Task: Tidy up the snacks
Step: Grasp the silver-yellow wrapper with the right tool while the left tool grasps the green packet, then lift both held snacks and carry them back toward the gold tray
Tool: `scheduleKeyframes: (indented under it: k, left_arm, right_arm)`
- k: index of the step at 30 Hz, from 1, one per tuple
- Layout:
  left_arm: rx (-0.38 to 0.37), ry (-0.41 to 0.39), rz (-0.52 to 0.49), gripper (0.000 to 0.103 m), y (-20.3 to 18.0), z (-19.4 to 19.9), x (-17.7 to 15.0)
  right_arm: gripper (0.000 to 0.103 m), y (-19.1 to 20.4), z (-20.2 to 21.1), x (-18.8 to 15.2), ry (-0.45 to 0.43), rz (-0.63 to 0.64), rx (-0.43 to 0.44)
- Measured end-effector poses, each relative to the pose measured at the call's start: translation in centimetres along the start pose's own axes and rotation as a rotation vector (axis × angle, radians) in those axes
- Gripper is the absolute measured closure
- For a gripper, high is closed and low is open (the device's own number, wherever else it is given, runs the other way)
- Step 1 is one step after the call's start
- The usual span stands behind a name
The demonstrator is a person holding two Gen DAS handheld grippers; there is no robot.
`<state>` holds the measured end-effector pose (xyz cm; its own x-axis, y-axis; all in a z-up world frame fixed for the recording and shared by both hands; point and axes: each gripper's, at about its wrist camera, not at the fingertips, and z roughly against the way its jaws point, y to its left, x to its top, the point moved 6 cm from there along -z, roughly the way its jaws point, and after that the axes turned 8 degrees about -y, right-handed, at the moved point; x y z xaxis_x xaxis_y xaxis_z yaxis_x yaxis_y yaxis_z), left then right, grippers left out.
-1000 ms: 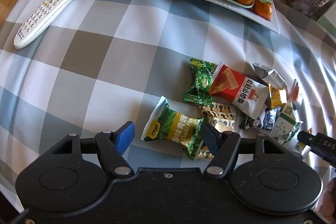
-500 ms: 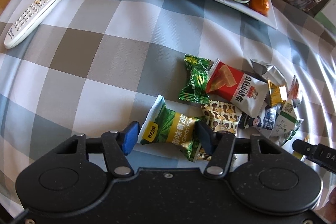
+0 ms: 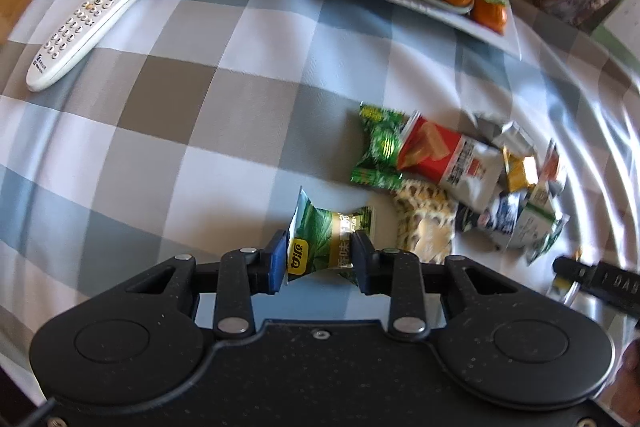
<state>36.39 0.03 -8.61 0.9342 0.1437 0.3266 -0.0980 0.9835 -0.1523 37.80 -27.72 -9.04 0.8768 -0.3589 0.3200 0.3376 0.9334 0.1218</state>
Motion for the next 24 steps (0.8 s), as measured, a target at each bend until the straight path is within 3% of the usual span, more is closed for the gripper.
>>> scheduleKeyframes:
  k: [8,16,21,24]
  left_arm:
    - [-0.060,0.070,-0.152,0.059,0.0,1.0,-1.7]
    - [-0.010,-0.003,-0.175,0.057,1.9,1.8,-0.3]
    - [-0.058,-0.089,-0.468,0.056,0.2,2.9,-1.4]
    - [-0.093,-0.146,-0.687,0.048,-1.0,3.6,-3.5]
  right_arm:
    - [0.055,-0.1,0.0,0.3,0.001,-0.003,0.001]
    - [0.055,-0.1,0.3,0.1,-0.003,-0.003,0.005]
    - [0.055,-0.2,0.4,0.2,-0.001,-0.004,0.010]
    - [0.055,-0.4,0.5,0.4,-0.003,-0.012,0.013]
